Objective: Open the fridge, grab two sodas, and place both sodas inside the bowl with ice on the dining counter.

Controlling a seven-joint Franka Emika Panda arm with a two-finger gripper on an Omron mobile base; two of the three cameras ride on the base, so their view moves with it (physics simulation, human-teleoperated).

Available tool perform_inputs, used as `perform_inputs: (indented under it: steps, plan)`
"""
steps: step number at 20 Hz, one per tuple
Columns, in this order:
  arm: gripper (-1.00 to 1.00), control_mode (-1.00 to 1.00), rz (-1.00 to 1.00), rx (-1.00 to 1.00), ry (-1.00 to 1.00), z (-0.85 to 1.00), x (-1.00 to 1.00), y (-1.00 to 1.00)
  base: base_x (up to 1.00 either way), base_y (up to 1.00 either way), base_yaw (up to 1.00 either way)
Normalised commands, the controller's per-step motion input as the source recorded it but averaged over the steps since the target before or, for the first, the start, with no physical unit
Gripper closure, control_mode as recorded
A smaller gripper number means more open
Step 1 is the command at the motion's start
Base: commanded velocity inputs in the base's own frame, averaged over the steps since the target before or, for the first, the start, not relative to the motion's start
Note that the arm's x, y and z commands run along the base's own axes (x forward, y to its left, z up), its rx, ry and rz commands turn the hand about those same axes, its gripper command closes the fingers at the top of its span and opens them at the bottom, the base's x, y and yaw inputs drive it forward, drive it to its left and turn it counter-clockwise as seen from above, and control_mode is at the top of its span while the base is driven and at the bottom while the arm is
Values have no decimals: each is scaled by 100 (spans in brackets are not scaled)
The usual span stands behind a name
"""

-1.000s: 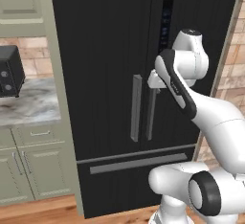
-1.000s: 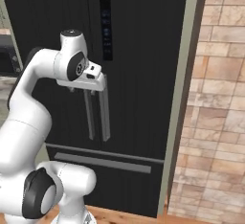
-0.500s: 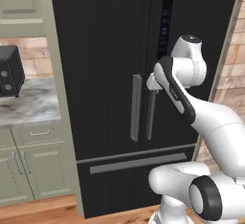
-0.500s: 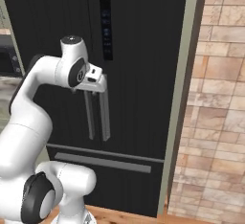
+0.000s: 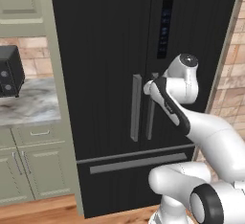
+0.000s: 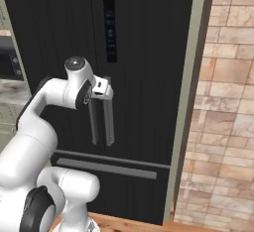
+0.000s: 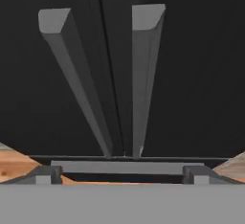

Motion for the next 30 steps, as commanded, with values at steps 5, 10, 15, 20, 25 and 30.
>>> perform_inputs:
  steps: [5,10,15,20,25,30]
  plan:
    - [-100,-100,-5,0,-14,-2,16,-15,0,0,0]
    - [-100,-100,-1,0,-12,-11,24,-4,0,0,0]
    - [-100,-100,0,0,-3,-24,28,0,0,0,0]
    - [-100,-100,0,0,-1,-18,32,0,0,0,0]
    - [-100,-100,0,0,0,-17,37,0,0,0,0]
    - [-100,-100,0,0,0,-14,34,0,0,0,0]
